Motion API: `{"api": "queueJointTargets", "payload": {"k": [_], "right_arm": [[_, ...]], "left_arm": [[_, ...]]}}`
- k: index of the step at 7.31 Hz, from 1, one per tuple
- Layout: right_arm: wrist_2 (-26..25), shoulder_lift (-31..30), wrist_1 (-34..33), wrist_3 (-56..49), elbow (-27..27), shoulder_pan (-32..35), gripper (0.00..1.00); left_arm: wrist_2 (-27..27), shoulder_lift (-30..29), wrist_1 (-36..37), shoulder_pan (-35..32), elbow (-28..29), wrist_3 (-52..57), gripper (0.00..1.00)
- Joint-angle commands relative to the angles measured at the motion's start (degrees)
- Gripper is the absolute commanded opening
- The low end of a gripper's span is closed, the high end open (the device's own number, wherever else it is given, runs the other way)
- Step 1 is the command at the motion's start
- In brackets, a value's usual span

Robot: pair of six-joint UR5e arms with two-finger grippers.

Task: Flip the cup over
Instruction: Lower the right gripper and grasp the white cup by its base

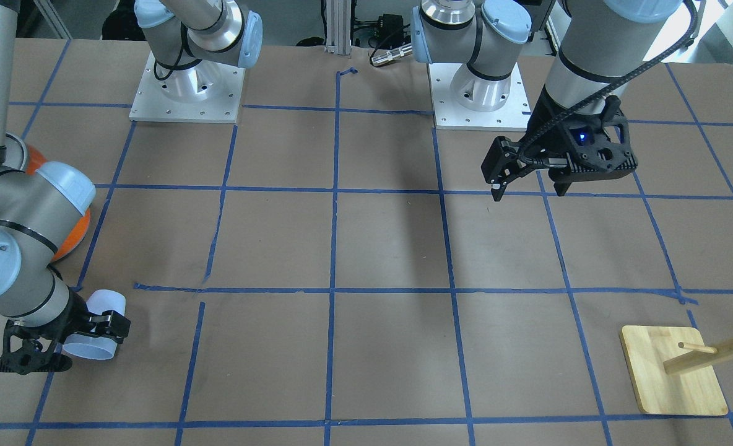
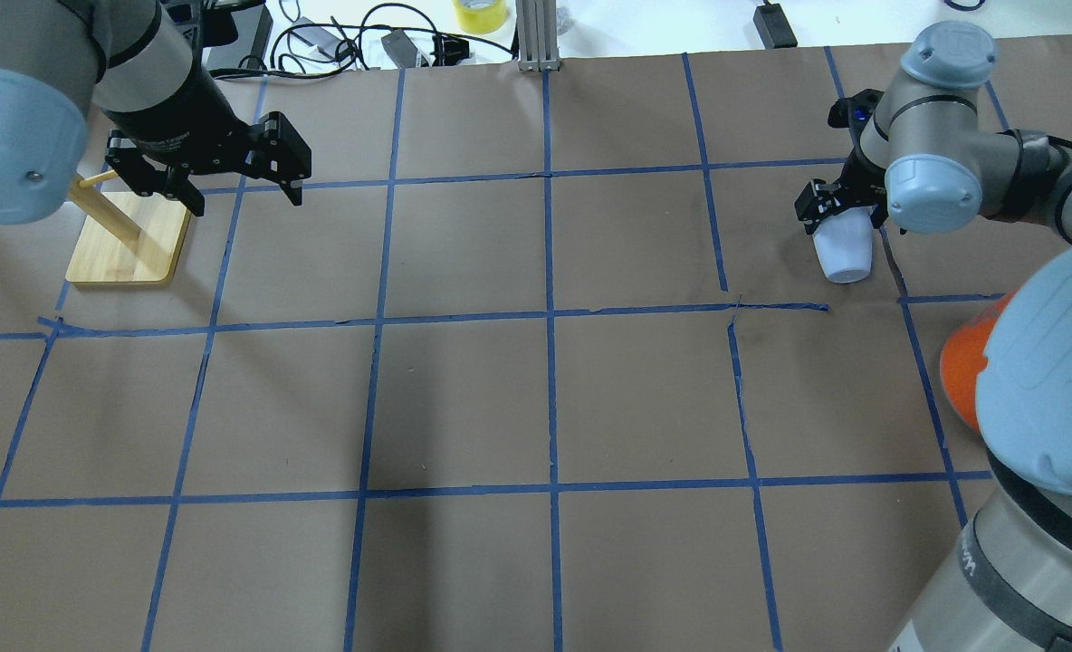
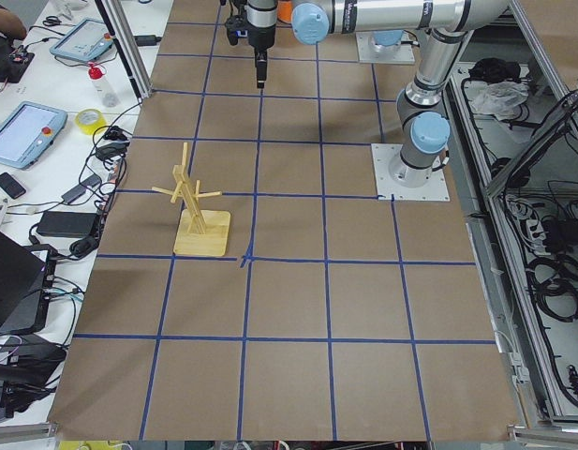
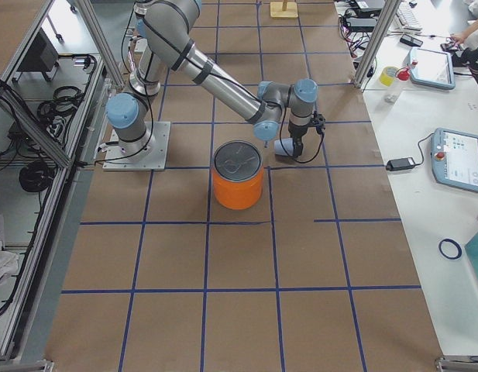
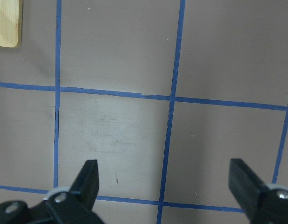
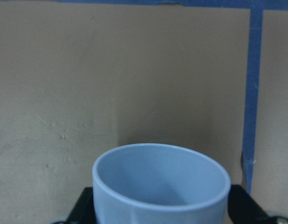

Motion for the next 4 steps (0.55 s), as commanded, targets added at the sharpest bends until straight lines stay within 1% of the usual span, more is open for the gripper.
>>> {"api": "queueJointTargets", "payload": {"k": [1,2,3,4], "right_arm": [[1.4,0.3,-0.2,0.2,0.0,0.0,0.78],[0.4,-0.1,0.0,-0.3,-0.1,0.0,0.18],[0.1,-0.2,0.4,-1.4,-0.1,0.0,0.05],[0.7,-2.7,0.9,-1.3,-0.1,0.4,0.03]], "left_arm": [[0.0,0.0,0.0,0.0,0.0,-0.2,1.0],[0.0,0.0,0.0,0.0,0.0,0.2,1.0],[0.0,0.0,0.0,0.0,0.0,0.2,1.0],[0.0,0.0,0.0,0.0,0.0,0.2,1.0]]}}
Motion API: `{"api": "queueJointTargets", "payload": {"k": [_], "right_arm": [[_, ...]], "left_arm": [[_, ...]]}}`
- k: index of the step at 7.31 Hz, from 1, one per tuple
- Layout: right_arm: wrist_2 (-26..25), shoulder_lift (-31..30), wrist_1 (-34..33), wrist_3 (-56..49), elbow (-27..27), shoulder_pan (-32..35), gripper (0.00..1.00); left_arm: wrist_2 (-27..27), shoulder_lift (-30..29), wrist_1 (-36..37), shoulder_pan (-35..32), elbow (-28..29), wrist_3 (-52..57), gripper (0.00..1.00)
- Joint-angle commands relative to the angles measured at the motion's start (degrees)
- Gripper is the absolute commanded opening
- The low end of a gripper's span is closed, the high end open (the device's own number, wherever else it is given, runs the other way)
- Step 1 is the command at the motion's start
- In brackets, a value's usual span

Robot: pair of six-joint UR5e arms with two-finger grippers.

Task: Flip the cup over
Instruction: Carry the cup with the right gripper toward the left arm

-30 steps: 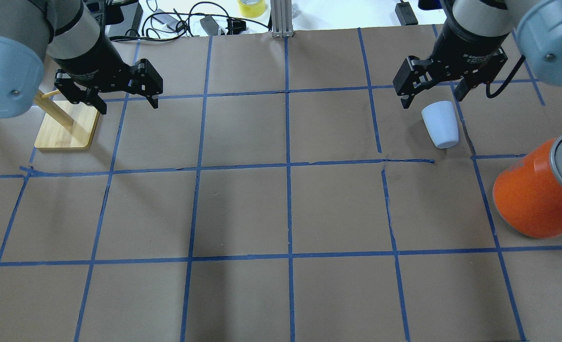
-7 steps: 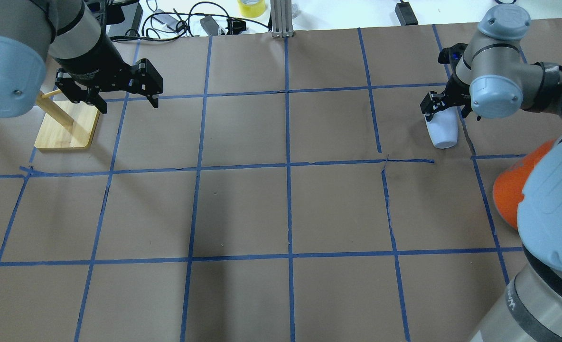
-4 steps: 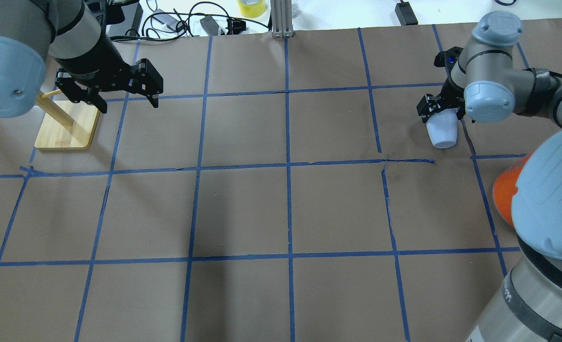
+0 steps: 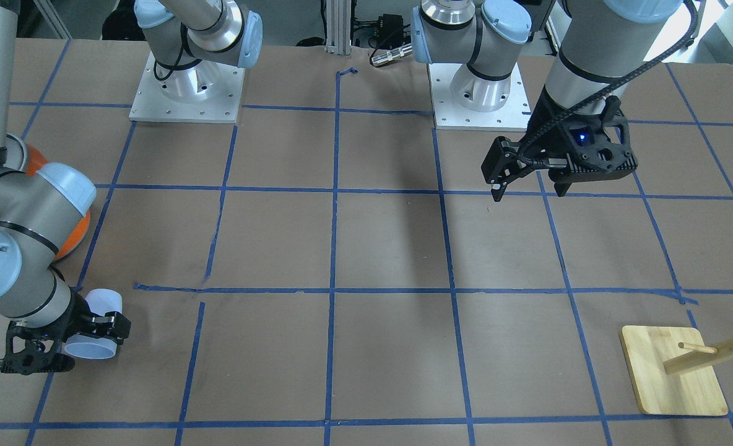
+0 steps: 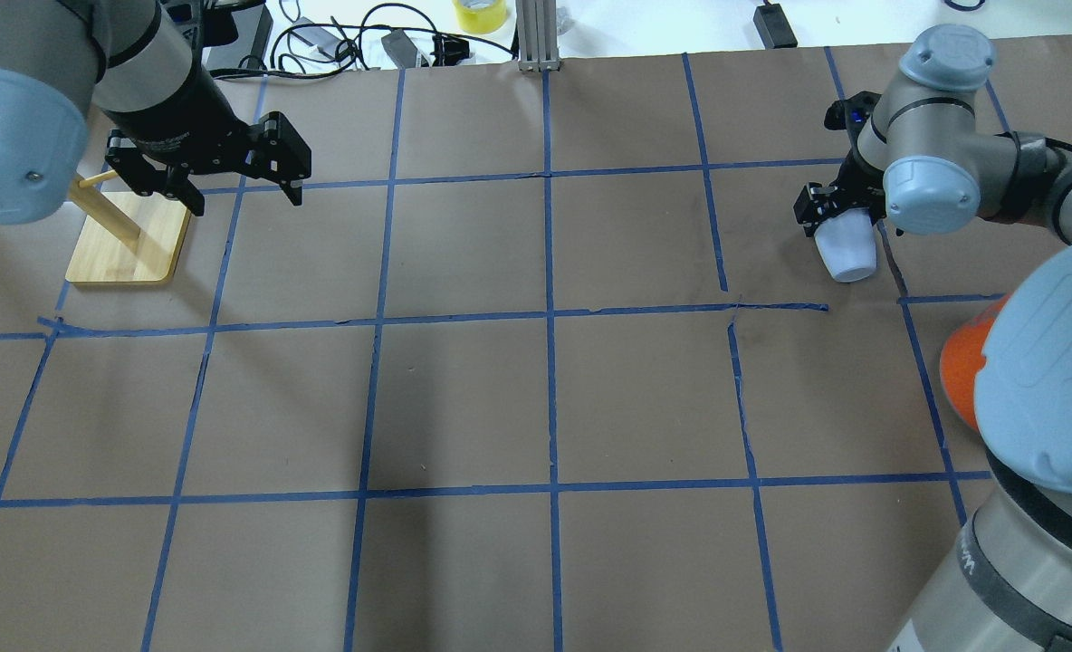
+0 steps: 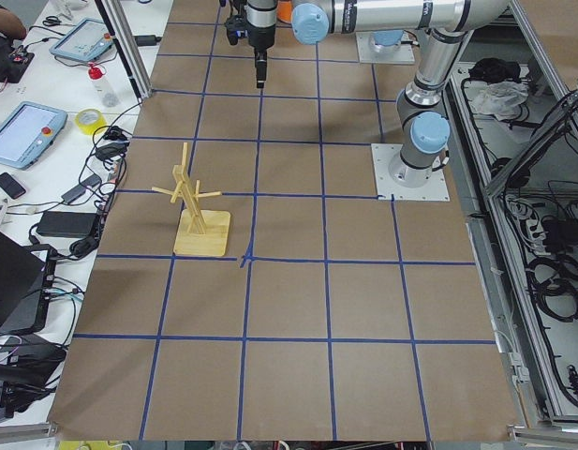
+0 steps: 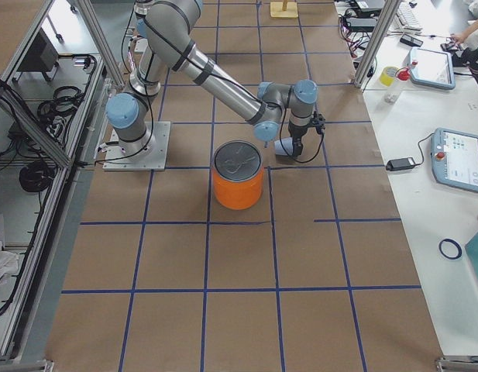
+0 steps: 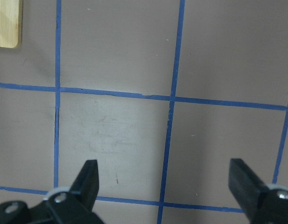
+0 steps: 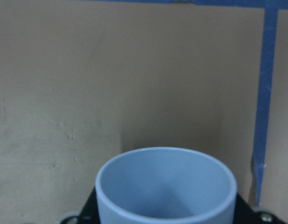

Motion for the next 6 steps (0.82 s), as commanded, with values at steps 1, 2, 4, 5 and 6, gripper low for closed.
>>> {"api": "queueJointTargets", "payload": {"k": [1,2,4,5,6], "right_arm": [[0.8,-6.1,1.6,-1.1,-0.1,2.2,0.04],[2.9,-8.5,2.8,-2.1,-0.8,6.0,0.04],[3.4,-8.7,1.4,-1.6,-1.0,18.0,0.0],[5.0,-8.2,0.1,-2.8,-0.9,23.0,0.0],[5.4,-7.2,-3.3,-7.7,-0.3,28.5,0.0]], "left_arm": [[0.0,0.0,0.0,0.0,0.0,0.0,1.0],[0.0,0.1,0.0,0.1,0.1,0.0,1.0],[0.0,0.1,1.1,0.2,0.1,0.1,1.0],[0.3,0.2,1.0,0.6,0.1,0.2,1.0],[0.1,0.1,0.8,1.1,0.1,0.2,1.0]]}}
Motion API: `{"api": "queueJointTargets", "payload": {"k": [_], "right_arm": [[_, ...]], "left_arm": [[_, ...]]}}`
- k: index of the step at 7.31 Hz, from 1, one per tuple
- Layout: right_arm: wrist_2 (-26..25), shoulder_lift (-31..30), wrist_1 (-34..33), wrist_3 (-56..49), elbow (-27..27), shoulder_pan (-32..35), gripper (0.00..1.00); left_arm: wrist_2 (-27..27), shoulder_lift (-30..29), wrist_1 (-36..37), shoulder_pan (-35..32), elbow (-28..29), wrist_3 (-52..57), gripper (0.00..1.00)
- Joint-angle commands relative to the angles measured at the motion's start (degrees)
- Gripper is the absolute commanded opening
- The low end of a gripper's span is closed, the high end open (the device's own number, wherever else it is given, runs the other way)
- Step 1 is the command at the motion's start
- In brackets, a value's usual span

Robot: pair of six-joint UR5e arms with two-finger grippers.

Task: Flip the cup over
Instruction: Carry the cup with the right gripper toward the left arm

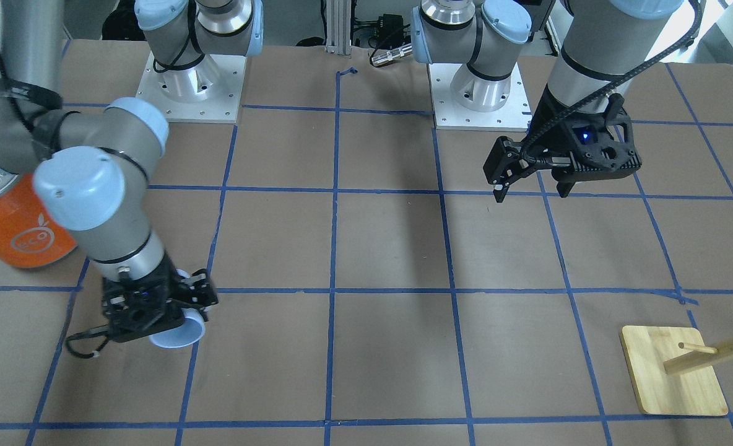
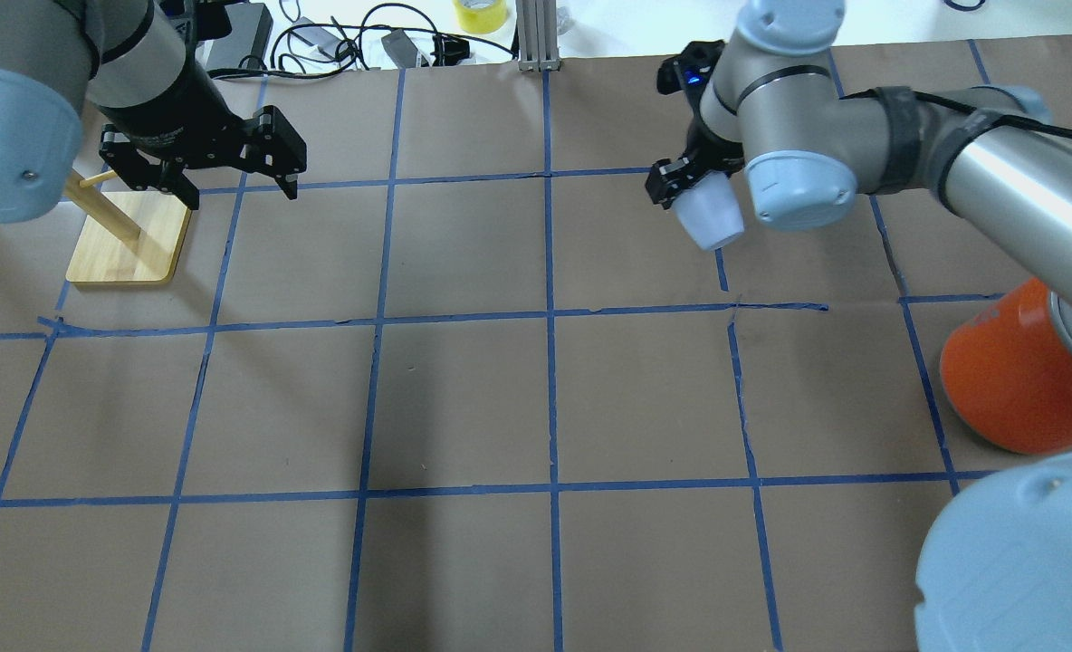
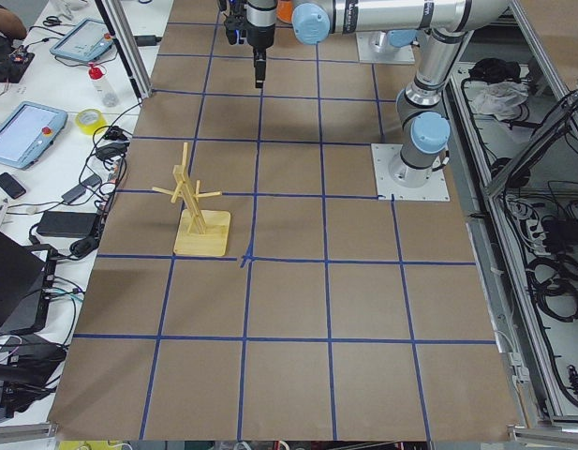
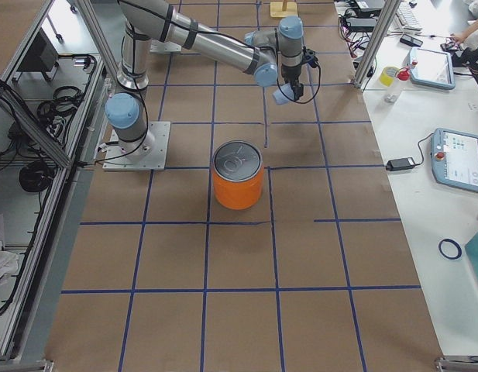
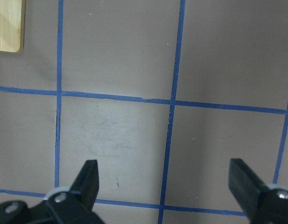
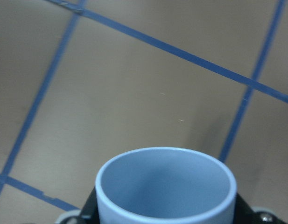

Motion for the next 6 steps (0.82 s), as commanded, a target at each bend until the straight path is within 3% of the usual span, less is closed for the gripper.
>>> {"api": "queueJointTargets", "payload": {"k": [1,3,6], "right_arm": [[0.8,3.6,-7.2,-5.2,0.6,11.4,0.0],[-0.3,10.9,-16.5,-14.6,-0.1,16.5,0.0],[-0.3,11.3,-16.1,-27.4,0.5,17.8,0.0]], "left_arm": [[-0.2,0.0,0.0,0.5,0.0,0.0,1.0],[-0.3,0.1,-0.1,2.0,0.0,0.0,1.0],[-0.3,0.0,-0.3,2.0,-0.1,0.0,1.0]]}}
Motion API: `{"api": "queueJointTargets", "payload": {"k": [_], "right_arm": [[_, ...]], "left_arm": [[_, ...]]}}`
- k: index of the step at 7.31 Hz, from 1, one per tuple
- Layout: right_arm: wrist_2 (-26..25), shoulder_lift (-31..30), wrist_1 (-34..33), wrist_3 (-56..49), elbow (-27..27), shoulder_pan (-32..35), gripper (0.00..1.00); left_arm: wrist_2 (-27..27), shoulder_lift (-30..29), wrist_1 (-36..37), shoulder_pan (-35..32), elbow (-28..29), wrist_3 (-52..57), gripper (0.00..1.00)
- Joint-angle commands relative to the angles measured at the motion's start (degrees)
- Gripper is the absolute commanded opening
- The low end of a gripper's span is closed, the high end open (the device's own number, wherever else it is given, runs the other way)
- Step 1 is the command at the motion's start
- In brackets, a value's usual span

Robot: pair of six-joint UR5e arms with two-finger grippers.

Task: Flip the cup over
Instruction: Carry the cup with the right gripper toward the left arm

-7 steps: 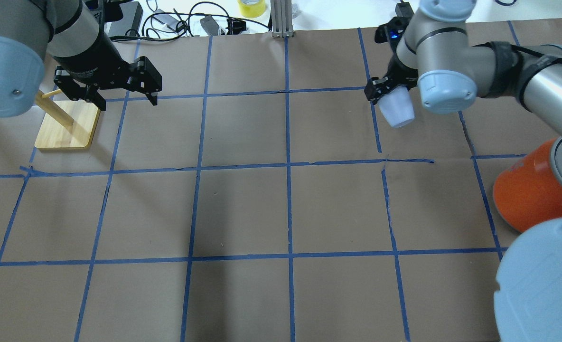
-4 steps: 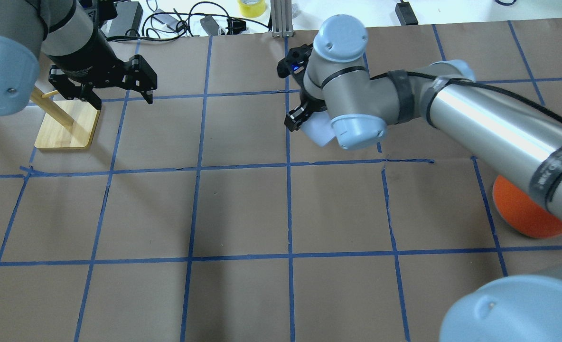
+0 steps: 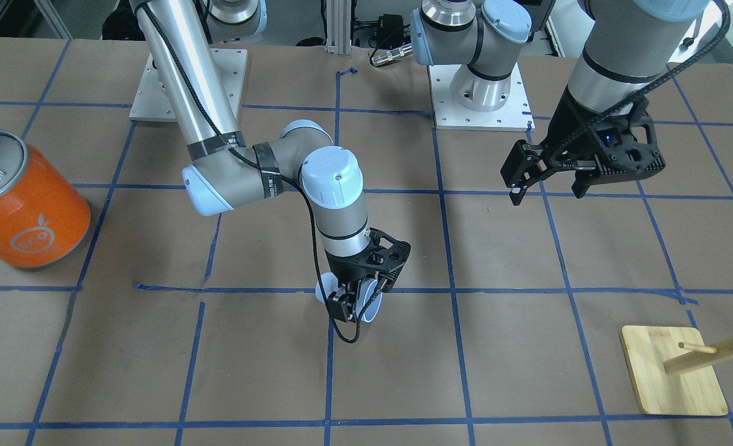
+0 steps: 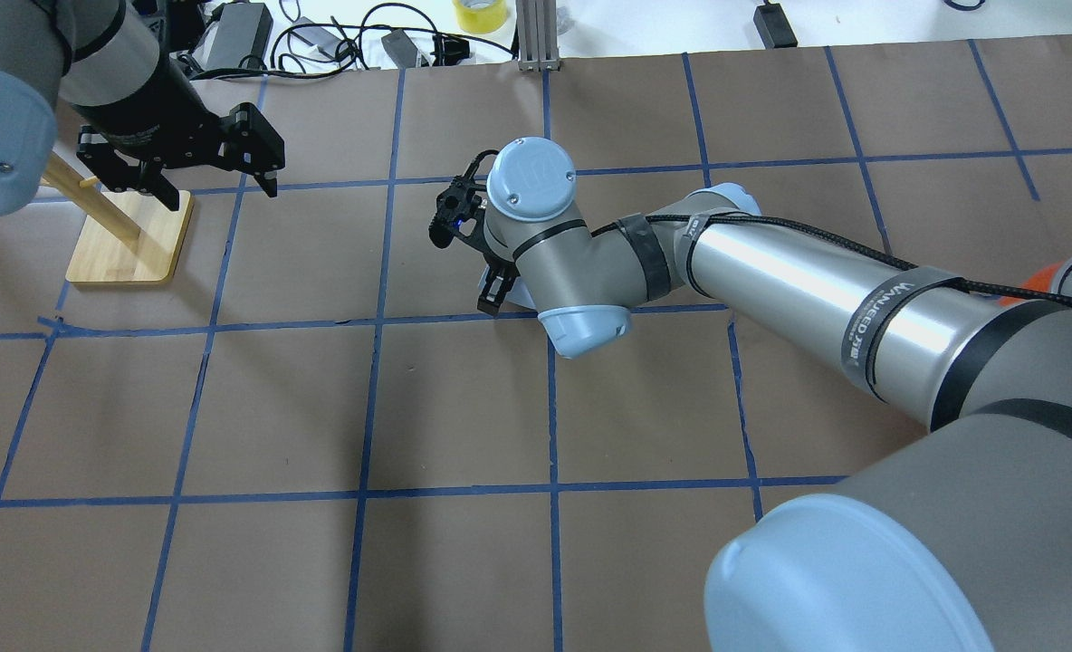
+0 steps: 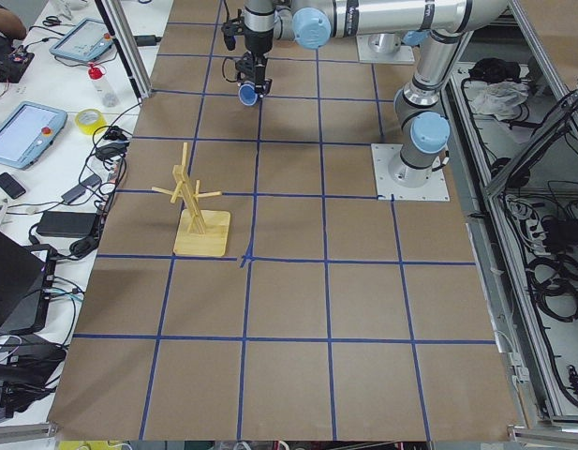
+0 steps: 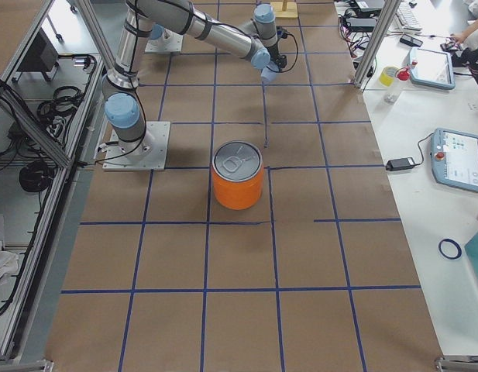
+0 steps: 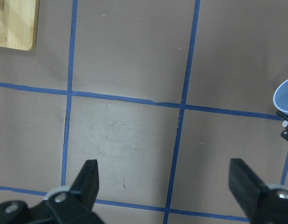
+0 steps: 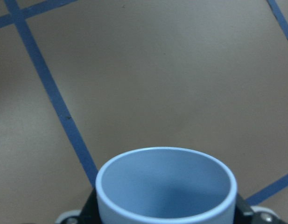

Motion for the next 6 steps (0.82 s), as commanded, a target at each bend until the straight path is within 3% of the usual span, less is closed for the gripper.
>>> {"api": "queueJointTargets", "payload": {"k": [1,2,4,5,6], "right_arm": [[-0.2,0.6,-0.4,-8.0,-0.4,1.4,0.0],[-0.2,0.5,-0.4,-9.3,-0.2,1.5,0.05],[-0.1,0.7,0.2,-9.5,0.3,1.5,0.31],[-0.1,0.8,0.1,-9.7,0.3,1.5,0.85],[-0.1,0.8,0.0,-9.4,0.2,1.4,1.0]], "left_arm": [[-0.3,-0.2,0.0,0.1,-0.1,0.0,1.0],[-0.4,-0.2,0.1,0.1,-0.1,0.0,1.0],[-0.2,0.4,0.5,0.1,-1.2,-0.1,1.0],[-0.2,0.3,0.5,0.1,-1.2,-0.1,1.0],[-0.4,0.3,0.4,0.1,-1.2,-0.1,1.0]]}}
